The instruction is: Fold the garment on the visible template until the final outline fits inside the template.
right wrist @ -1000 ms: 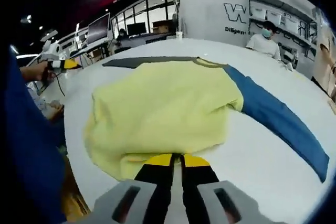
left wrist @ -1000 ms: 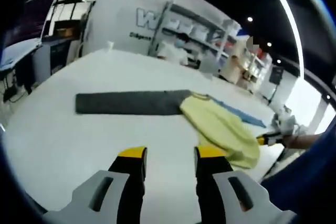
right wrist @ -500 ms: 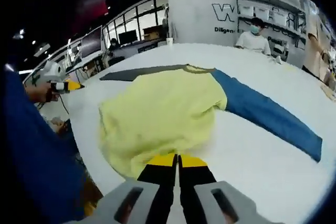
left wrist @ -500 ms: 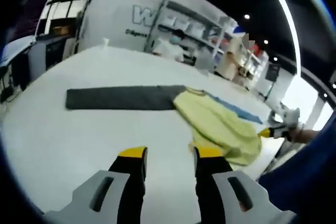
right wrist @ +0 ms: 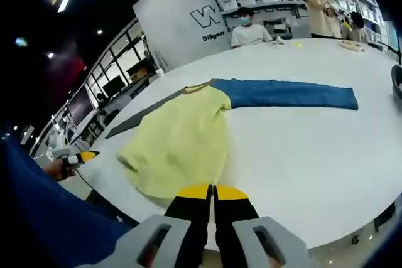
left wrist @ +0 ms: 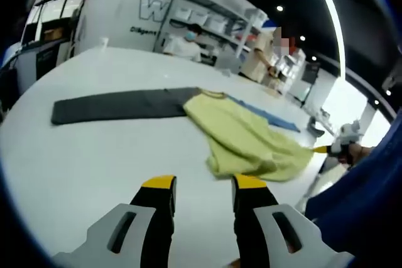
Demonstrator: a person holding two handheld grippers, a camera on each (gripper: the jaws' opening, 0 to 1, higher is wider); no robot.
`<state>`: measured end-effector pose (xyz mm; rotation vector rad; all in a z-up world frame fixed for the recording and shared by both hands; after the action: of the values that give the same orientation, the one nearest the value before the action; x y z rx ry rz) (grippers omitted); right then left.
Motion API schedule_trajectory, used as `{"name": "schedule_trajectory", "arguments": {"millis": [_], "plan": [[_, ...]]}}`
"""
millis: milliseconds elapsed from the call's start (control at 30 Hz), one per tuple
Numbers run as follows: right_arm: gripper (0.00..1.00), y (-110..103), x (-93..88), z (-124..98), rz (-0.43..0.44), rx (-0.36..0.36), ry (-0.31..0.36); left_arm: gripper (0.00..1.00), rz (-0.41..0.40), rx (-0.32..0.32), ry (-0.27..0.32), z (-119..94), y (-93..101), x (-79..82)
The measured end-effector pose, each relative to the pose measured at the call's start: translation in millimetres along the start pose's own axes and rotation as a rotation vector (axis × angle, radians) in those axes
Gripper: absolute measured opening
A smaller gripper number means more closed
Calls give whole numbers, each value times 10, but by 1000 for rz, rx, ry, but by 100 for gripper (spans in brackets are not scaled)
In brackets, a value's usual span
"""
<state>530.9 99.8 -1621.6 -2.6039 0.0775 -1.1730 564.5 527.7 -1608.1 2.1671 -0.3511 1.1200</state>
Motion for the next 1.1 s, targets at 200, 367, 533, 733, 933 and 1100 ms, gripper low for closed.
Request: {"name": "schedule_trajectory", "arguments": {"millis": [200,367,533,733,933,1100], "plan": [[0,-7,-33,-64,12,-11,9,37,117,-97,-50,144,115,25],[0,35,15,-118,76,-12,46,37,350,-164,-179,403,164,-27],[0,46,40,-171,96,-13,59,31,517,-169,-255,553,47,-107],[0,134,71,-245,137,-23,84,26,799,-161,-342,611,-49,-18],[0,161,50,-333,172,-43,97,22,1027,-207,-401,670,-163,95],[0,188,31,-405,217,-58,112,12,1185,-283,-452,762,-195,80]]}}
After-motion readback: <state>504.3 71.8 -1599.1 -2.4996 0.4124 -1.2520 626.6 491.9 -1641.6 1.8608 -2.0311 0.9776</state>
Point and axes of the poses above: the point that each gripper's makers call its tool centre point, and the gripper's own axes: z roughly forward along the fingers, y roughly to its right, x roughly out of its top, the point moved 4 cm from there along -z, roughly backward along the fingers, and after that the axes turned 9 degrees about -x, right-handed, at the moved point
